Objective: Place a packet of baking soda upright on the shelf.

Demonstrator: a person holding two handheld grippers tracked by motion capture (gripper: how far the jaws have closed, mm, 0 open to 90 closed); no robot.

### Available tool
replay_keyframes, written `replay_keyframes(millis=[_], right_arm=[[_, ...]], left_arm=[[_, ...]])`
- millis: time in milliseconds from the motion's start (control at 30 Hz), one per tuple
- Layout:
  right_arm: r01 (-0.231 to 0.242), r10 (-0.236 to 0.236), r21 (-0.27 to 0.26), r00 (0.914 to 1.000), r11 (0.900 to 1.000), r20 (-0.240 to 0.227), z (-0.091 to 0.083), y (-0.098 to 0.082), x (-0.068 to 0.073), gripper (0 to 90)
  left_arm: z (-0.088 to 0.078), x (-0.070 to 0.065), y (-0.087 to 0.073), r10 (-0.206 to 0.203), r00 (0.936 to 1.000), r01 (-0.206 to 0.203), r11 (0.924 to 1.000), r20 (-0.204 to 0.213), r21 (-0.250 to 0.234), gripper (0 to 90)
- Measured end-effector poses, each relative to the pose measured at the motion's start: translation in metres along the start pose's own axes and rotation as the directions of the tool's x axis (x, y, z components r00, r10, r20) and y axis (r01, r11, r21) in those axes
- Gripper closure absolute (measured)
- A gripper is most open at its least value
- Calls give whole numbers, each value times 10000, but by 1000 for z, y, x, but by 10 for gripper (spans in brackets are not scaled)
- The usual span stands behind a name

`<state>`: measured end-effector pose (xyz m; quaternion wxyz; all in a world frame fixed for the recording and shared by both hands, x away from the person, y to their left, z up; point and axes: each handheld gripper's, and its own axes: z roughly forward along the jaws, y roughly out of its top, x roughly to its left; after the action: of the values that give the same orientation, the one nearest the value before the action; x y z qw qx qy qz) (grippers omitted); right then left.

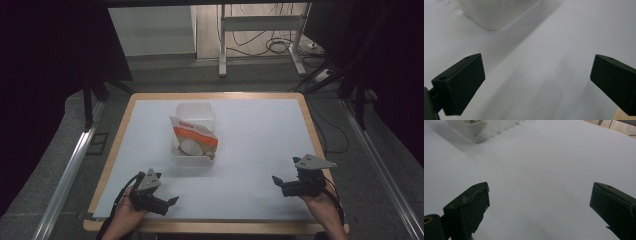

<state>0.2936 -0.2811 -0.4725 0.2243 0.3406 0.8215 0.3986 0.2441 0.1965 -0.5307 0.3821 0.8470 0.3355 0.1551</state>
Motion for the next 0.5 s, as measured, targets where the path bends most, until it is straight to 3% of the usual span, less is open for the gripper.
replay_keyframes(millis=[500], right_arm=[[-259, 232, 534, 9984, 9982, 510, -1, -20, -14, 23]], left_arm=[[0, -1, 0, 119, 9999, -119, 9999, -38, 57, 0]])
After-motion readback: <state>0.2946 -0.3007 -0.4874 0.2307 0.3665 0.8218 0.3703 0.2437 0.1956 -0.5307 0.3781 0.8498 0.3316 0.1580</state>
